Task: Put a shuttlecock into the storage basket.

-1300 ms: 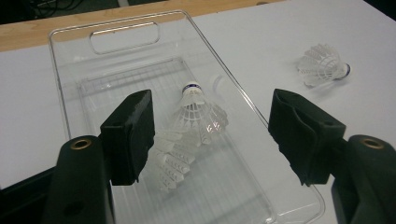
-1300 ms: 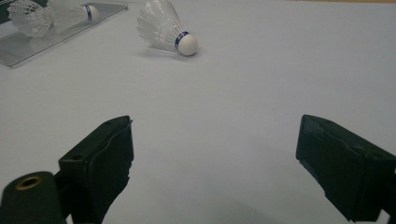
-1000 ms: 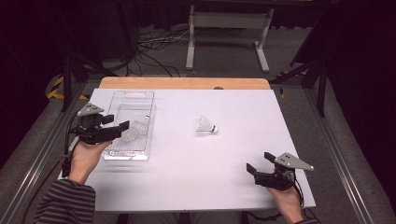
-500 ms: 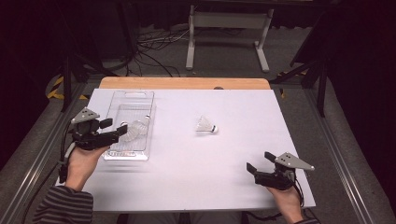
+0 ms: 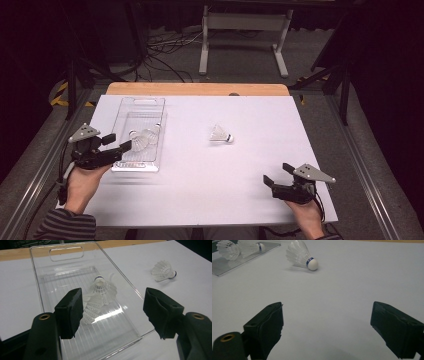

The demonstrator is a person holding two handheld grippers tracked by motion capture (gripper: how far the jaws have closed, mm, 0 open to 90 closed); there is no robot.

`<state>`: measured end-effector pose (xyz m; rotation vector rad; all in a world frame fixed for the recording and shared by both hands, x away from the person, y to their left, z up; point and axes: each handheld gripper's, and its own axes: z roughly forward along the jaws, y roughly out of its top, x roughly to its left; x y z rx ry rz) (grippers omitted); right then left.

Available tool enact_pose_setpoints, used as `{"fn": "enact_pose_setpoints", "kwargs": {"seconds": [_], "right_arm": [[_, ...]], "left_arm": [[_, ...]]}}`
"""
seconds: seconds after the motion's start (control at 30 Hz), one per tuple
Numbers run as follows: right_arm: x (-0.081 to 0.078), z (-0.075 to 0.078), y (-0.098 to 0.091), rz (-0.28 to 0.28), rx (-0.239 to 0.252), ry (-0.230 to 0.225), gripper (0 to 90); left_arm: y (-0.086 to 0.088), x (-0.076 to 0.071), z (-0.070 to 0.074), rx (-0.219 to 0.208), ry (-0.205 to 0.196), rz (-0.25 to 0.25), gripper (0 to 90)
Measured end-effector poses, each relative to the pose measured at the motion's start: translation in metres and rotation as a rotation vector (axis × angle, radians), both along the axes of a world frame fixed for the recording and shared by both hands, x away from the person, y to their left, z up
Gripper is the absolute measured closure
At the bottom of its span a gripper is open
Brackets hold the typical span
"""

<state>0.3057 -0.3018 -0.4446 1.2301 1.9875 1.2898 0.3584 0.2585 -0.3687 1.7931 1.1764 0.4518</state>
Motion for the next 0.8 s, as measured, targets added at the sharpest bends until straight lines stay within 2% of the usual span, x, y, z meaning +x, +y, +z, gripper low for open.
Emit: {"fn": "enact_pose_setpoints", "kwargs": {"seconds": [0.1, 0.2, 0.33, 0.63, 0.8], "right_arm": [[0.0, 0.0, 0.0, -0.001, 0.001, 0.003, 11.9], [0.0, 0.0, 0.0, -0.001, 0.001, 0.001, 11.9], [0.0, 0.0, -0.001, 0.001, 0.006, 0.0, 11.9], [0.0, 0.0, -0.001, -0.003, 0.009, 0.004, 11.9], [0.0, 0.0, -0.001, -0.002, 0.009, 0.003, 11.9]], "left_arm": [[-0.001, -0.002, -0.001, 0.006, -0.002, -0.004, 33.2], [-0.003, -0.005, -0.002, 0.029, -0.009, -0.01, 33.2], [-0.003, -0.008, -0.003, 0.021, -0.024, -0.005, 33.2], [-0.001, -0.017, -0.009, 0.002, -0.026, -0.012, 32.8], [0.002, -0.025, -0.013, -0.011, -0.041, 0.0, 32.6]]}}
